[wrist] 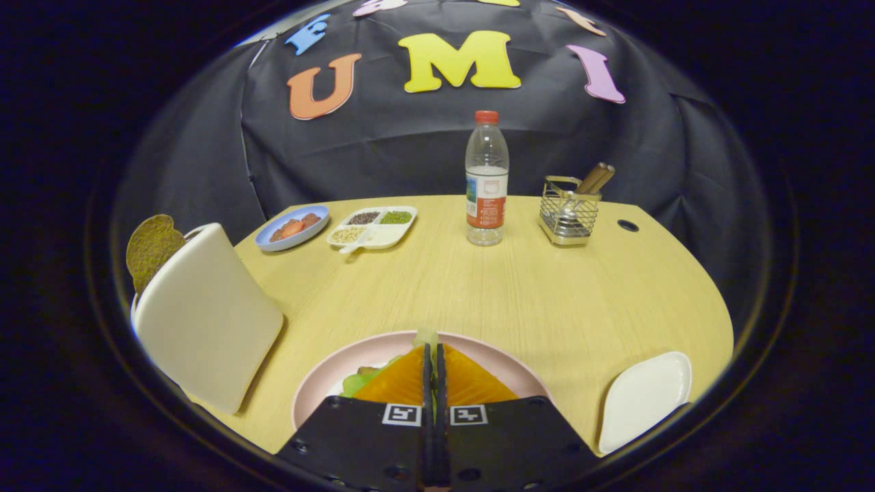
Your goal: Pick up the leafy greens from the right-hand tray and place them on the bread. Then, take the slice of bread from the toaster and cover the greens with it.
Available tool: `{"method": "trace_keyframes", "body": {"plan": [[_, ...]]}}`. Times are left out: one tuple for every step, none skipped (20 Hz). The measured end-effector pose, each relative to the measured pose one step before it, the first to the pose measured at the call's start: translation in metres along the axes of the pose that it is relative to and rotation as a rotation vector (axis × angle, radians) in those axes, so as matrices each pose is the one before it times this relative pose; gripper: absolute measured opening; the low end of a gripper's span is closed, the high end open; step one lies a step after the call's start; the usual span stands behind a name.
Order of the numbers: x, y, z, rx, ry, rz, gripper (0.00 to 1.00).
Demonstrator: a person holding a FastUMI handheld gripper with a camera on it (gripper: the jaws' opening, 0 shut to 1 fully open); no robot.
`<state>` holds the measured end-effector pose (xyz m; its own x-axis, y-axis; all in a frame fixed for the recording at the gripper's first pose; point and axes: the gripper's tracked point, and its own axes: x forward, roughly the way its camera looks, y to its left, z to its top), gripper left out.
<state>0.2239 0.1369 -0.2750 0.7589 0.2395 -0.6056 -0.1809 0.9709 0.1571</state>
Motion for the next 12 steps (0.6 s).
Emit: {"method": "trace_keyframes", "body": {"plan": [[-0.00142,-0.00021,-0.00076,-0.0062,0.00264,-0.00161,0.05],[0.00074,-0.0031,0.00164,-0.01091,-0.00935,-0.01422,0.06],[0.00002,-0.00106,0.00079,-0.00996,-0.01141,-0.00078,0.11],[-0.00177,-0.00242,0.00234,-0.00067,-0.0115,-0.00835,0.23],[-0.00245,-0.00019,0.00145,0.00467,-0.01274,0.00233,0.35],[-0.00254,0.00016,0.00211,0.00214,-0.00949,0.00328,0.47],[-0.00437,-0.00203,0.00238,-0.0012,-0.01374,-0.01112,0.59],[-0.00639,0.00016,0.00311,-0.00382,-0.01622,-0.00327,0.71],[-0.00634,0.00198,0.00526,-0.00697,-0.01696,-0.00155,0.82],[-0.00732,0.00067,0.00656,-0.00774,-0.01883,0.00058,0.91],[-0.00836,0.00411,0.0039,-0.00126,-0.01981,-0.00449,0.94],[-0.00914,0.0023,0.00539,0.00389,-0.01529,-0.00218,0.96]]}}
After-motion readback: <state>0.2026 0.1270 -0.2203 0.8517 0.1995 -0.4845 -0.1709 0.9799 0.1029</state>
